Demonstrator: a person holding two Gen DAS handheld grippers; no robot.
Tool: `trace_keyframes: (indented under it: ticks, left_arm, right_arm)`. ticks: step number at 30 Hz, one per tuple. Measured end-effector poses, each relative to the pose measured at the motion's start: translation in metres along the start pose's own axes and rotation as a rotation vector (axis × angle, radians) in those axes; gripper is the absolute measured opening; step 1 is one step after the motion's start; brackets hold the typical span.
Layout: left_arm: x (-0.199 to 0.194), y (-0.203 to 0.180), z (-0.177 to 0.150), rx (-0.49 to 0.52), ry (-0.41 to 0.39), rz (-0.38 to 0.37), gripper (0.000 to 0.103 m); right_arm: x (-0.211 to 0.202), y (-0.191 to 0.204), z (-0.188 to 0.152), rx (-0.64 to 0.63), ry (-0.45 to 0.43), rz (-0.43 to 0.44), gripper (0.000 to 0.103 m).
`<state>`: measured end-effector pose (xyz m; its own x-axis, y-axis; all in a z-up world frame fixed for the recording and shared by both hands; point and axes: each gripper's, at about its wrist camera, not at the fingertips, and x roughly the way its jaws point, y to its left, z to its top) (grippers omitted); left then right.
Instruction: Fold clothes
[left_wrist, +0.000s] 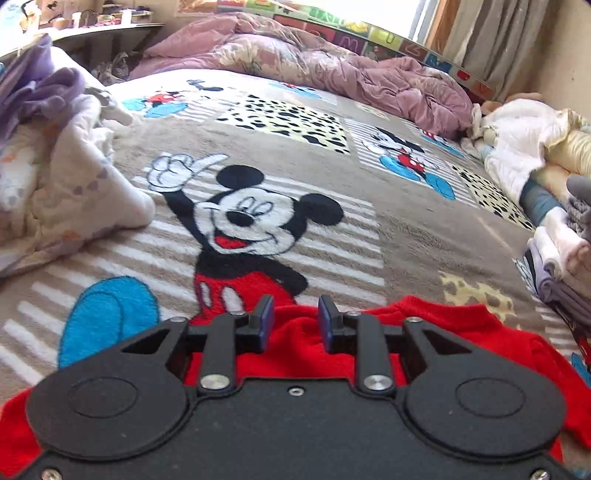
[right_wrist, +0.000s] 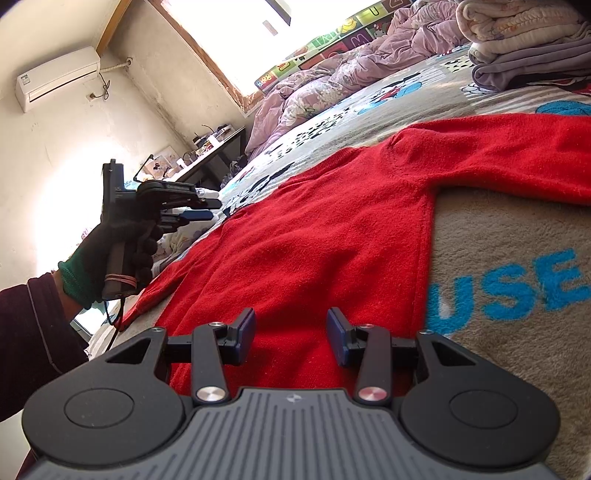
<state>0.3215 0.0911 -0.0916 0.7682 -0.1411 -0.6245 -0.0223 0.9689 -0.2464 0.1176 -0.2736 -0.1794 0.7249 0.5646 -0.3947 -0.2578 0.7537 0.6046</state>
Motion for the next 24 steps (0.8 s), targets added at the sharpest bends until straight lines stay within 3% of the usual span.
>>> trace_keyframes:
  ticks: [4, 6, 8, 10, 12, 15, 17, 20, 24]
  left_arm:
    - [-0.073, 0.059, -0.013, -0.133, -0.089, 0.047, 0.024]
    - [-0.104, 0.078, -0.027, -0.143, -0.112, 0.12, 0.024]
    - [-0.13, 0.092, -0.043, -0.124, -0.127, 0.209, 0.024]
    - [-0.147, 0.098, -0.062, -0.111, -0.11, 0.222, 0.024]
    - [-0.152, 0.1, -0.079, -0.111, -0.1, 0.178, 0.024]
    - [-0.127, 0.098, -0.097, -0.025, -0.021, 0.239, 0.03]
    - [-0.113, 0.109, -0.107, -0.048, 0.042, 0.319, 0.026]
    - [-0.128, 0.098, -0.102, -0.049, -0.035, 0.309, 0.026]
    - [-0.12, 0.078, -0.096, 0.029, -0.068, 0.29, 0.031]
  right_arm:
    - [-0.003, 0.002, 0.002, -0.001, -0.01, -0.008, 0.043]
    - [-0.006, 0.003, 0.003, -0.004, -0.024, -0.015, 0.043]
    - [-0.009, 0.005, 0.004, -0.007, -0.038, -0.021, 0.05]
    - [-0.012, 0.006, 0.005, -0.01, -0.051, -0.028, 0.051]
    - [-0.015, 0.008, 0.006, -0.013, -0.065, -0.034, 0.051]
    - [-0.015, 0.01, 0.005, -0.026, -0.062, -0.05, 0.051]
    - [-0.01, 0.011, 0.001, -0.047, -0.024, -0.068, 0.051]
    - [-0.012, 0.021, -0.006, -0.106, -0.02, -0.097, 0.051]
    - [-0.016, 0.025, -0.01, -0.118, -0.023, -0.102, 0.051]
